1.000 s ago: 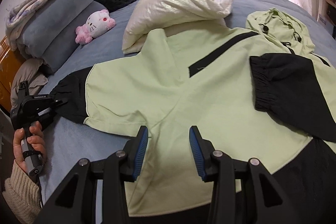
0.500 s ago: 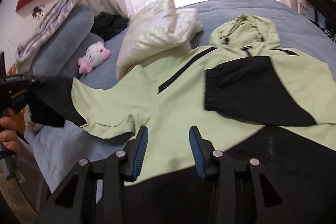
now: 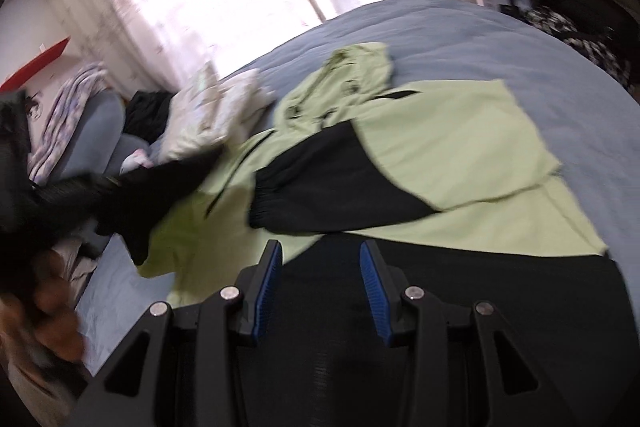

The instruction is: Fold large clothes

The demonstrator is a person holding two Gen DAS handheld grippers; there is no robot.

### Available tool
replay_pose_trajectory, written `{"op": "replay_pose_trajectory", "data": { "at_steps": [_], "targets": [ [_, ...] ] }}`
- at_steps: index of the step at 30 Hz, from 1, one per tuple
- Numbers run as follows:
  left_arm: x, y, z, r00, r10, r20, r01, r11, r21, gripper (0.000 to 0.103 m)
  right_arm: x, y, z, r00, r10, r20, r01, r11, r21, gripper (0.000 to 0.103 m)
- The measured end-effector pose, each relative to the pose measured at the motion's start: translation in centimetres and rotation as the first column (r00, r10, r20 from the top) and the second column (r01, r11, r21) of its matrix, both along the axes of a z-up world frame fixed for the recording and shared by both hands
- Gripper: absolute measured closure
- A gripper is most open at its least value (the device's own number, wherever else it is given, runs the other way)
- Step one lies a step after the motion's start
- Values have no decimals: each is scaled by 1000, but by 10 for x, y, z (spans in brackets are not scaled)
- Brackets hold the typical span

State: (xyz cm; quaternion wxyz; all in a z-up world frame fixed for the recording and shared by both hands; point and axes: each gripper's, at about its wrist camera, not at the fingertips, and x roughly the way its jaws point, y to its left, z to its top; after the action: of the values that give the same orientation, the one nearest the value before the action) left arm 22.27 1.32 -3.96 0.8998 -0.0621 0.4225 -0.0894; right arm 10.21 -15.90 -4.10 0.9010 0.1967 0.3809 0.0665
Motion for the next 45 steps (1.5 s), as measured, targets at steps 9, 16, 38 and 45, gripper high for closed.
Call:
{"op": "replay_pose_trajectory", "data": {
  "at_steps": [9, 16, 38, 45],
  "targets": [
    [2, -64, -94, 976, -120, -180, 136, 988, 79, 56, -14, -53, -18, 997, -49, -53, 50, 998, 26, 62],
    [-11, -47, -66, 968, -177, -176, 171, 984, -50, 16, -12, -52, -25, 998, -1, -65, 5, 998, 55, 62],
    [-87, 94, -68, 978, 12, -208, -57, 975, -216, 15, -1, 50, -16, 931, 360, -65, -365, 924, -117, 51],
    [-92, 121, -83, 968, 100, -229, -129, 985, -115, 15, 21, 114, -37, 802, 583, -133, -597, 771, -221, 51]
  ]
}}
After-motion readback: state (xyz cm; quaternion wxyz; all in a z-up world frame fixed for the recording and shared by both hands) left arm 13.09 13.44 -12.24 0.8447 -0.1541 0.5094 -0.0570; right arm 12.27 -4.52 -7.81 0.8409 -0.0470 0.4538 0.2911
